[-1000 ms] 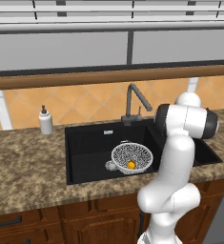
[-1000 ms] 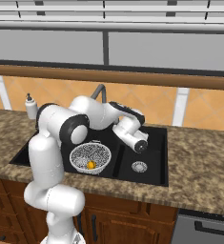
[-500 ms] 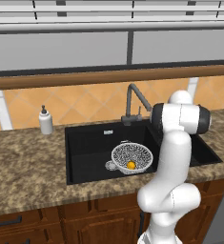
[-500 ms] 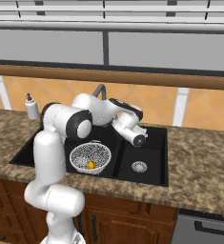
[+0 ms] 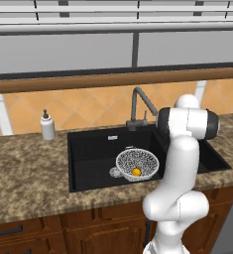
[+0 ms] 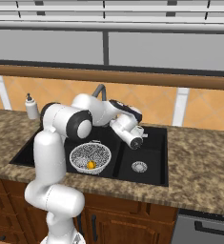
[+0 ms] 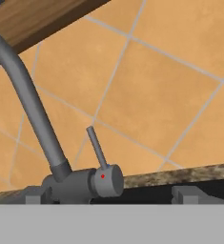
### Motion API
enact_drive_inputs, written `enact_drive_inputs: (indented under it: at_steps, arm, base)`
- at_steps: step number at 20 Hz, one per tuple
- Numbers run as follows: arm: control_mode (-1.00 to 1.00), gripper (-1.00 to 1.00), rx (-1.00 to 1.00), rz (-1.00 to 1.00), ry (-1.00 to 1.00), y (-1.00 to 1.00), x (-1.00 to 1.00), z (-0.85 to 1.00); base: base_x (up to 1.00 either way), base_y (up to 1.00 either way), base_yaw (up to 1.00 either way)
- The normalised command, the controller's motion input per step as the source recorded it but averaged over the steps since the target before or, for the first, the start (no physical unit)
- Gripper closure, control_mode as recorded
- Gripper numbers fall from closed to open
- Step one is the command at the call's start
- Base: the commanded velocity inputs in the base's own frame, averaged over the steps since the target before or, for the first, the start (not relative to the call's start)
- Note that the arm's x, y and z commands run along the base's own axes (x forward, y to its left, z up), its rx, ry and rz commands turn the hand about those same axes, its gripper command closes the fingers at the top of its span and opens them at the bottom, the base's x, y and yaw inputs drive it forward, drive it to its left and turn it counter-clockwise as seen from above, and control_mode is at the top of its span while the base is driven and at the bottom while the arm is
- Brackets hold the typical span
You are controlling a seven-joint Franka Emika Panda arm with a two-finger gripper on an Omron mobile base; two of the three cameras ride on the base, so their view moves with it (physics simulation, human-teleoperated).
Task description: Put the colander in the sink, put the tangerine in the colander, and turn on the sink faucet and pour water over the colander.
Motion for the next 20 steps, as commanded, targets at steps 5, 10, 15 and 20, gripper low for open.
enact_drive_inputs:
  at_steps: [5,10,15,20]
  arm:
    - [-1.00,-1.00,0.00,0.00,0.00,0.00,0.25,0.00]
    - [-1.00,-1.00,0.00,0.00,0.00,0.09,0.30,0.00]
    - [-1.00,-1.00,0.00,0.00,0.00,0.13,0.26,0.00]
    - [-1.00,-1.00,0.00,0.00,0.00,0.17,0.28,0.00]
  base:
    - [0.00,0.00,0.00]
    - [0.00,0.00,0.00]
    - [0.00,0.00,0.00]
    - [0.00,0.00,0.00]
